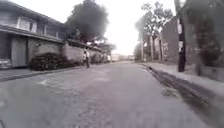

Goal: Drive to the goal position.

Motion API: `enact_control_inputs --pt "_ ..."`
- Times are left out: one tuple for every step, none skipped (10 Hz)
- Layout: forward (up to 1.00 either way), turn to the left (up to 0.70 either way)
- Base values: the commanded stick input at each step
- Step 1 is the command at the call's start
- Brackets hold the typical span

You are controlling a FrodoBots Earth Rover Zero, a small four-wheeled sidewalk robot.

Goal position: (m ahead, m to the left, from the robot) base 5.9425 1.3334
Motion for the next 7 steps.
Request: enact_control_inputs --pt "1.0 -0.4" --pt "1.0 -0.4" --pt "1.0 -0.4" --pt "1.0 -0.4" --pt "1.0 -0.4" --pt "1.0 -0.4" --pt "1.0 -0.4"
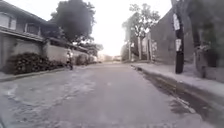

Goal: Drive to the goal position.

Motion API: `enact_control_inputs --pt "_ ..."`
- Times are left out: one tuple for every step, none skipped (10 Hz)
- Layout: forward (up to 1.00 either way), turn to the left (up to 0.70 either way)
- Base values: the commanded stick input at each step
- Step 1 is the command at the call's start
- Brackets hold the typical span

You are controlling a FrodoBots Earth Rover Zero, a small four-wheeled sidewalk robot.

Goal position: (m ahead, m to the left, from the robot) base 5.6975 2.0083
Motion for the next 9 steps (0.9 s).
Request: enact_control_inputs --pt "1.0 -0.4" --pt "1.0 -0.2" --pt "1.0 -0.02" --pt "1.0 0.0" --pt "1.0 0.0" --pt "1.0 0.0" --pt "1.0 0.0" --pt "1.0 0.0" --pt "1.0 0.0"
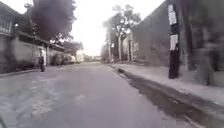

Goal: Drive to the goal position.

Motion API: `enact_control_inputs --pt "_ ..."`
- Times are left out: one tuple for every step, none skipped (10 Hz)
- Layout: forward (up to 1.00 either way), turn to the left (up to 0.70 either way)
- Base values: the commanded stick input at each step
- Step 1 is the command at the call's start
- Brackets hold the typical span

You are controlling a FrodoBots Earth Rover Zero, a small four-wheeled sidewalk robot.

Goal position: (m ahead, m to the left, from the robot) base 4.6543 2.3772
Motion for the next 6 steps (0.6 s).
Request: enact_control_inputs --pt "1.0 0.0" --pt "1.0 0.0" --pt "1.0 0.0" --pt "1.0 0.0" --pt "1.0 0.0" --pt "1.0 0.0"
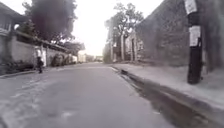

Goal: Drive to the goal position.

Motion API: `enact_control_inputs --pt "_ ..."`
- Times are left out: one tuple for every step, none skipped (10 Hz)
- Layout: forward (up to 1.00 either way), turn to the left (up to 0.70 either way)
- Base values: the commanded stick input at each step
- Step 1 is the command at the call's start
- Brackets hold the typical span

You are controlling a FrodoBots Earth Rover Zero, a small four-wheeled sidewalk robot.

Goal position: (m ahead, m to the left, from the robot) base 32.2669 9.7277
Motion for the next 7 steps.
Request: enact_control_inputs --pt "1.0 0.0" --pt "1.0 0.0" --pt "1.0 0.0" --pt "1.0 0.0" --pt "1.0 0.0" --pt "1.0 0.0" --pt "1.0 0.0"
